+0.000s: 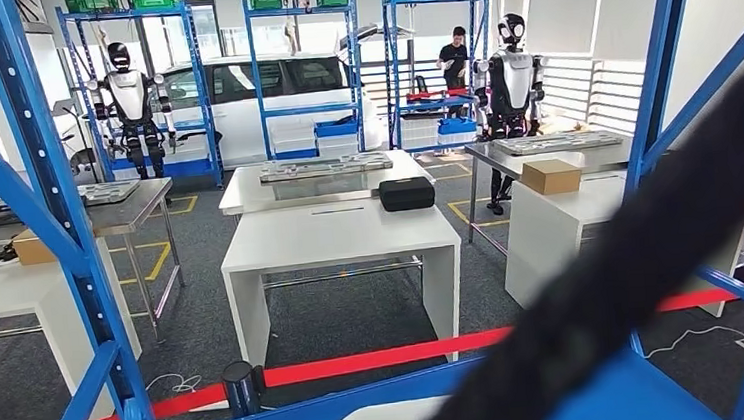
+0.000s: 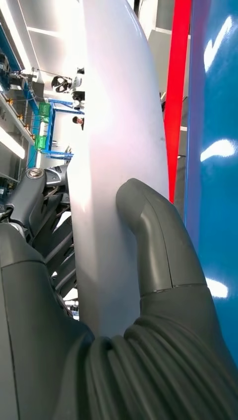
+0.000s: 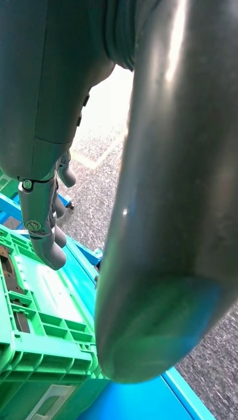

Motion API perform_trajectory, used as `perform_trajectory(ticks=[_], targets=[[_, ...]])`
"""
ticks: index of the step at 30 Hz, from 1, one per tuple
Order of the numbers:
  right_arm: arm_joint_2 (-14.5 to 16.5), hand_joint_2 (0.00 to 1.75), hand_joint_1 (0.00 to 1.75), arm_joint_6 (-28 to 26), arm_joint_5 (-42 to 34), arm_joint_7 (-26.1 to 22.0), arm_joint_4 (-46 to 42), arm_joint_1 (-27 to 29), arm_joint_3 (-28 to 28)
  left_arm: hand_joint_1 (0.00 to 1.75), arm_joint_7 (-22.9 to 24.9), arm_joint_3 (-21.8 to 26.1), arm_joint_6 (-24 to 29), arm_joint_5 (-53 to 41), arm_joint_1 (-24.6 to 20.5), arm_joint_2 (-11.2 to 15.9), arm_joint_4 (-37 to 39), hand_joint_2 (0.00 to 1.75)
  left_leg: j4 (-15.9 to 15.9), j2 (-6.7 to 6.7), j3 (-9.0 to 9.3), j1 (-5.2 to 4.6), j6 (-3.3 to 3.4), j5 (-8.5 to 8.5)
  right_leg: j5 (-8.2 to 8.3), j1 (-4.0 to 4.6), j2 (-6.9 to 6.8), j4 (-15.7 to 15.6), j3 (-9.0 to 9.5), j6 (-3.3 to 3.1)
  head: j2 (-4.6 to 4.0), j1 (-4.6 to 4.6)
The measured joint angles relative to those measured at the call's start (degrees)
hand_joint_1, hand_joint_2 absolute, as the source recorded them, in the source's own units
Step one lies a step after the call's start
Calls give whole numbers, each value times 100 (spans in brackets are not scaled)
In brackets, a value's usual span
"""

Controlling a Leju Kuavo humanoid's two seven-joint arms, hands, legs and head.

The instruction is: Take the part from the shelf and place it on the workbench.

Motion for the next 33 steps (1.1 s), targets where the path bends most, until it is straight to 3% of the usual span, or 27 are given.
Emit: perform_trajectory(ticks=[2, 4, 5, 6, 7, 9, 11, 15, 16, 18, 20, 21, 22, 23, 25, 26, 27, 30, 31, 33], targets=[[0, 0, 0, -3, 8, -11, 0, 6, 0, 175, -18, -28, 0, 10, -2, -4, -22, 175, -96, 20, 45, 32, 56, 61, -251, 12, -2, 404, -178, -6, 0, 12], [2, 0, 0, -2, 16, -19, 1, 23, 0, 175, -39, -68, -1, 19, 17, -3, -26, 175, -96, 29, 33, 21, 76, 70, -628, 32, -1, 1175, -545, -8, 0, 20], [2, 0, 0, -1, 18, -19, 1, 36, -1, 175, -50, -87, -7, 25, 36, -2, -26, 175, -81, 30, 19, 15, 75, 68, -734, 36, -2, 1486, -697, -3, 0, 19], [1, 0, 0, -1, 18, -16, 1, 47, -2, 175, -62, -109, -18, 39, 51, -2, -26, 175, -58, 29, 1, 13, 71, 65, -737, 37, -3, 1611, -763, 1, 0, 19], [-1, 0, 0, -1, 17, -13, 1, 52, -3, 175, -73, -129, -35, 57, 59, -2, -30, 175, -22, 27, -22, 17, 58, 57, -630, 35, -6, 1498, -710, 4, 0, 19], [-4, 0, 0, -3, 15, -11, 0, 49, -7, 175, -89, -170, -69, 90, 63, -2, -52, 175, 92, 24, -81, 41, -1, 17, -299, 22, -18, 794, -355, 12, 0, 21], [4, 0, 0, -4, 14, -15, 0, 49, -9, 175, -96, -198, -87, 100, 62, -3, -81, 175, 224, 17, -151, 33, -84, -39, -131, 29, -8, 304, -130, -30, 0, 21], [16, 0, 0, -7, 12, -14, 1, 55, -11, 175, -101, -236, -92, 109, 66, 1, -115, 175, 285, 11, -211, 17, -202, -63, -79, 43, 9, 303, -182, -206, 0, 3], [17, 0, 0, -7, 10, -15, 1, 54, -13, 175, -98, -241, -92, 115, 67, 3, -117, 175, 389, 10, -256, 26, -237, -156, -52, 35, 5, 297, -198, -247, 0, -5], [19, 0, 0, -7, 5, -20, 1, 54, -16, 175, -90, -256, -94, 132, 69, 5, -124, 175, 948, 10, -473, 47, -307, -565, -1, 27, -4, 288, -249, -306, 0, -19], [19, 0, 0, -8, -1, -33, 1, 62, -20, 175, -79, -285, -109, 152, 83, 7, -130, 175, 1679, 12, -724, 62, -344, -977, 53, 30, -10, 288, -328, -325, 0, -23], [19, 0, 0, -9, -7, -42, 1, 66, -21, 175, -72, -303, -121, 165, 94, 7, -133, 175, 1857, 12, -755, 64, -342, -1054, 84, 35, -13, 289, -370, -325, 0, -22], [19, 0, 0, -10, -13, -52, 1, 69, -23, 175, -61, -318, -133, 179, 105, 7, -140, 175, 1794, 11, -661, 63, -323, -1019, 117, 42, -13, 289, -411, -322, 0, -22], [19, 0, 0, -13, -19, -60, 1, 72, -25, 175, -48, -329, -143, 191, 111, 5, -152, 175, 1502, 10, -445, 56, -288, -901, 151, 52, -11, 289, -447, -317, 0, -22], [28, 0, 0, -16, -30, -69, 1, 77, -26, 175, -31, -339, -146, 204, 108, 2, -194, 175, 648, 12, 116, 21, -184, -654, 220, 68, -7, 283, -491, -293, 0, -14], [33, 0, 0, -19, -33, -72, 1, 78, -28, 175, -27, -345, -147, 209, 101, 1, -216, 175, 346, 15, 294, -6, -144, -584, 252, 62, -6, 274, -497, -267, 0, -14], [37, 0, 0, -21, -35, -75, 1, 80, -29, 175, -23, -357, -147, 215, 95, 1, -235, 175, 193, 16, 370, -36, -113, -555, 284, 48, -7, 259, -497, -229, 0, -11], [41, 0, 0, -22, -36, -81, 1, 92, -33, 175, 3, -409, -152, 227, 88, 0, -259, 175, 87, 20, 337, -64, -42, -402, 378, 14, -12, 174, -498, -95, 0, -21], [43, 0, 0, -21, -36, -81, 1, 99, -34, 175, 11, -428, -153, 227, 88, -1, -265, 175, 37, 24, 322, -47, -11, -319, 306, 19, -11, 211, -526, -67, 0, -19], [40, 0, 0, -19, -37, -80, 1, 109, -37, 175, 19, -460, -154, 228, 89, -3, -274, 175, -31, 39, 244, -18, 32, -158, -121, 35, -9, 635, -683, -34, 0, -5]])
